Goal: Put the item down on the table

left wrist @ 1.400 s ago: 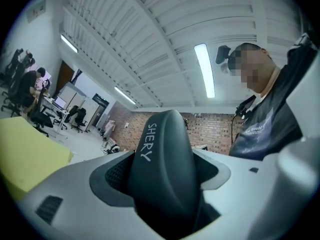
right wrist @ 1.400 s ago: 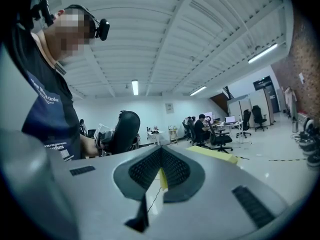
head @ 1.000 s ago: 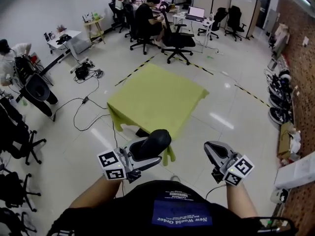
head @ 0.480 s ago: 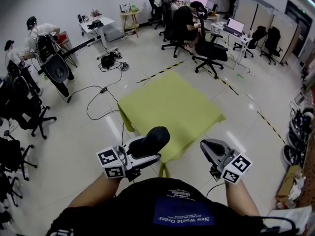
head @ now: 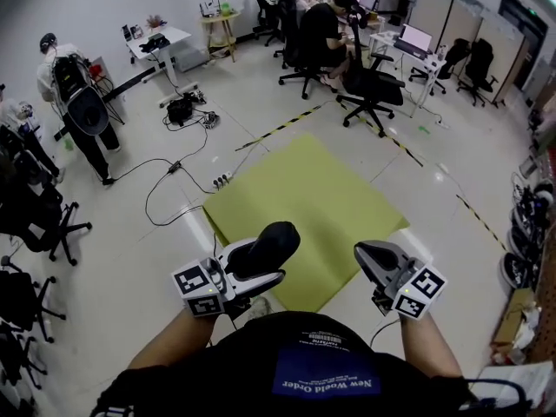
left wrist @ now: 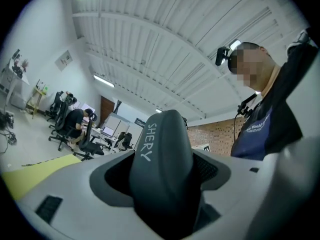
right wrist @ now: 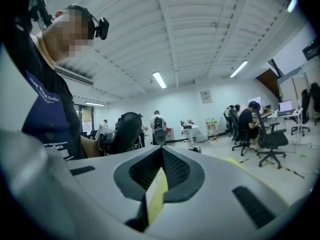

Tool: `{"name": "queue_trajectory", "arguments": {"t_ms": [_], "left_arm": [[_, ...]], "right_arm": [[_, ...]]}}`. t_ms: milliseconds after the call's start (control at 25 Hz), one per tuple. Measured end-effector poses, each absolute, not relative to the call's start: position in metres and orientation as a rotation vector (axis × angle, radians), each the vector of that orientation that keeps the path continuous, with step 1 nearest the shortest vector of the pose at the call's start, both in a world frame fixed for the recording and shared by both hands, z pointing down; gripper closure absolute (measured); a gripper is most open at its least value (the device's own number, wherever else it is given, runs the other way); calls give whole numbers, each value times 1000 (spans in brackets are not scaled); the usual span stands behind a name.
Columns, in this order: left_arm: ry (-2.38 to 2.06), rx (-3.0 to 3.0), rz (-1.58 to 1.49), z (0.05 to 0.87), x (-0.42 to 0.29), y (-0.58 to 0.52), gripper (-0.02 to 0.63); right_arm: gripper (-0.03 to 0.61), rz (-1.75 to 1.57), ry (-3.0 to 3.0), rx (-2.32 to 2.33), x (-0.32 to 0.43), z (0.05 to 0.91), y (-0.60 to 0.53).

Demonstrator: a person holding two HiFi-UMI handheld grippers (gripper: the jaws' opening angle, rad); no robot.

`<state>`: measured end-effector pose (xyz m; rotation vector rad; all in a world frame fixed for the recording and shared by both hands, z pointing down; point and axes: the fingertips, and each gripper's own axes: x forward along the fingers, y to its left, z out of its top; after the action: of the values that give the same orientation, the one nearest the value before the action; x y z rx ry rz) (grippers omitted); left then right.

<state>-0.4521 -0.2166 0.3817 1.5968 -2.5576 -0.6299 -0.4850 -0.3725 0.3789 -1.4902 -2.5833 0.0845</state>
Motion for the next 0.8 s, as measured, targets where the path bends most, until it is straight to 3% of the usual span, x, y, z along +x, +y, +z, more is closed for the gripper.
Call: {"name": "queue_trajectory", "arguments": {"t_ms": [320, 800], "left_arm": [[-2395, 1766, -653, 378, -567, -197, 265], [-2447, 1625, -588, 397, -603, -247, 266]], "right_arm": [[591, 219, -2674, -1328, -581, 377, -348], [591, 159, -2581, -1431, -622, 390, -391]]}}
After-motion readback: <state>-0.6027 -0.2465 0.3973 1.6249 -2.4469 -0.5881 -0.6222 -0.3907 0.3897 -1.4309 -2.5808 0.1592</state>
